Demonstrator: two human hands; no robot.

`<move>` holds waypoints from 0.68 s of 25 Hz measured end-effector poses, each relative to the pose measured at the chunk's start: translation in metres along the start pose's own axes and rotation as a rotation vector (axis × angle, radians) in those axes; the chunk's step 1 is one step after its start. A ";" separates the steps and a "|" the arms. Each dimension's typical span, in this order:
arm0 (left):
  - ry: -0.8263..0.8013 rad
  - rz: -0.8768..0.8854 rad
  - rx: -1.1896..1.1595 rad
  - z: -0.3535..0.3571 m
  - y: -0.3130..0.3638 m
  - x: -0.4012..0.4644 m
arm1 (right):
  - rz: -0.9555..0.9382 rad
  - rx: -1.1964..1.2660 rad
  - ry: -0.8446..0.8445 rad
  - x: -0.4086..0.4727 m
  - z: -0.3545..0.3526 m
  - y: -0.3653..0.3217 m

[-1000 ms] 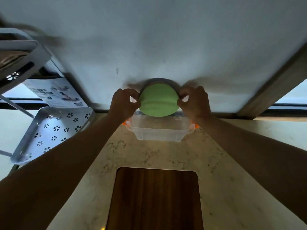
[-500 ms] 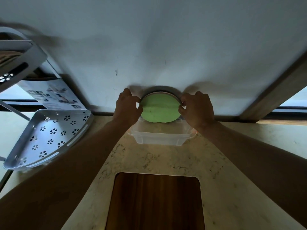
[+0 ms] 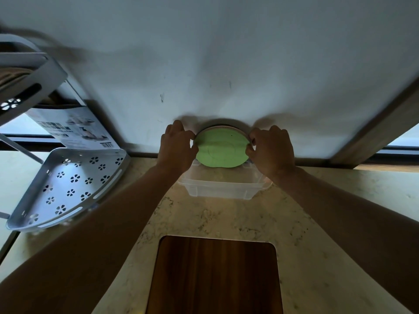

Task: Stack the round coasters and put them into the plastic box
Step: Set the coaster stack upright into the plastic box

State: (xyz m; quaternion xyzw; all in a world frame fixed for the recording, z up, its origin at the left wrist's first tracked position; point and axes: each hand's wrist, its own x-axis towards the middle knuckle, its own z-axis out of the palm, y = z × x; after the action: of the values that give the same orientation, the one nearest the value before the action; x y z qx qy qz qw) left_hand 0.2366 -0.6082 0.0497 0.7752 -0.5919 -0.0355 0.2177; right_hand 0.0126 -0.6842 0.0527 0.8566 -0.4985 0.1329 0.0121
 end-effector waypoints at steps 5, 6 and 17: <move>0.038 -0.010 0.024 0.004 0.000 0.001 | -0.002 -0.054 0.053 -0.002 -0.001 -0.004; 0.054 -0.019 0.006 0.004 0.000 0.001 | 0.004 -0.050 0.055 -0.003 0.000 -0.005; 0.037 -0.042 -0.150 0.007 -0.007 0.000 | 0.012 0.145 0.099 0.000 0.005 0.000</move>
State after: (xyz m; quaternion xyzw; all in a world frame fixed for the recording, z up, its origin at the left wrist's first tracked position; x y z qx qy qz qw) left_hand 0.2406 -0.6092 0.0406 0.7694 -0.5673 -0.0700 0.2852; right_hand 0.0138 -0.6845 0.0474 0.8445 -0.4916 0.2108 -0.0262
